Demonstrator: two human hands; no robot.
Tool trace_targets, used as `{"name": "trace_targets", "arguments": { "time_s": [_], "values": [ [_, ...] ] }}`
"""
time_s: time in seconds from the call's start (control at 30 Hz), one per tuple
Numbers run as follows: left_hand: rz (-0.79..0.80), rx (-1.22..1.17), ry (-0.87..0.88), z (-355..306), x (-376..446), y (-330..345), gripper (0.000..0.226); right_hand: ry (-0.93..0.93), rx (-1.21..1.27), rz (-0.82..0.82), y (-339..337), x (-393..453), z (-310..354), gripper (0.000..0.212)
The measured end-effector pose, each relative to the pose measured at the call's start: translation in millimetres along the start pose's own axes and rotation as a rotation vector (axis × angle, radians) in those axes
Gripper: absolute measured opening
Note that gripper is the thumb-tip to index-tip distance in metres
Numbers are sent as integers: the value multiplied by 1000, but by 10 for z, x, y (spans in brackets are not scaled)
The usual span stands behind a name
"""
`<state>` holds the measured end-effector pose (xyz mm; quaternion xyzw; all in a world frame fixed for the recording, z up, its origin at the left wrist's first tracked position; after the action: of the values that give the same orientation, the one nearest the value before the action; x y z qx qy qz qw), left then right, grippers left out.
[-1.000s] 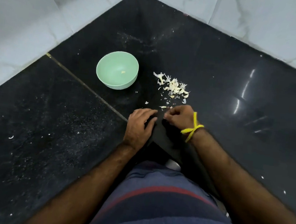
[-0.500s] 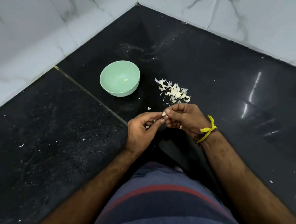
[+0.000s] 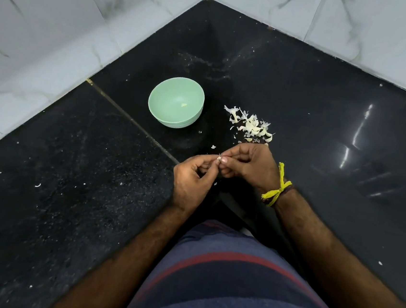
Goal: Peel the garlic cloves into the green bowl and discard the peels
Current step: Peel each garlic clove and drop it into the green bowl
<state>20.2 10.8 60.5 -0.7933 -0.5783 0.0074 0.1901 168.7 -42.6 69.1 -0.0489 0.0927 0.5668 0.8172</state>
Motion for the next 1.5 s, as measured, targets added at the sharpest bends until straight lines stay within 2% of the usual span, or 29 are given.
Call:
{"name": "trace_targets", "arguments": {
  "time_s": [0.2, 0.37, 0.63, 0.83, 0.93, 1.07, 1.1, 1.2, 1.37, 1.5],
  "values": [
    [40, 235, 267, -184, 39, -38, 16, 11, 0, -10, 11, 3, 2, 10],
    [46, 349, 380, -253, 40, 27, 21, 11, -49, 3, -34, 28, 4, 11],
    [39, 269, 370, -324, 58, 7, 18, 3, -79, 92, -50, 56, 91, 9],
    [78, 349, 352, -306, 74, 56, 16, 29, -109, 157, -45, 77, 96, 10],
    [80, 327, 269, -279, 83, 54, 18, 46, -89, 196, -61, 80, 101, 11],
    [130, -52, -161, -164, 56, 94, 17, 89, 54, 222, -96, 73, 119, 13],
    [131, -140, -224, -178, 49, 96, 17, 93, 88, 217, -100, 72, 124, 15],
    [179, -256, -246, -260, 67, 68, 12, 98, 158, 231, -91, 55, 143, 21],
    [282, -341, -214, -342, 66, 45, 11, 118, 213, 296, -118, 47, 175, 16],
    [275, -413, -252, -323, 52, 36, 10, 126, 234, 335, -114, 32, 172, 13]
  ]
}}
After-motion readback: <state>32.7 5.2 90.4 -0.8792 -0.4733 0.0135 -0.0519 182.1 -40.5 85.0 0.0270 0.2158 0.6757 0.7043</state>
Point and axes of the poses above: each hand's wrist, its own x-axis towards the middle knuckle, its own y-axis out of the palm, z = x × y, the point moved 6 cm from there along x, towards the middle knuckle, and after that the axes turned 2 degrees about -z, right-handed, at the moved point
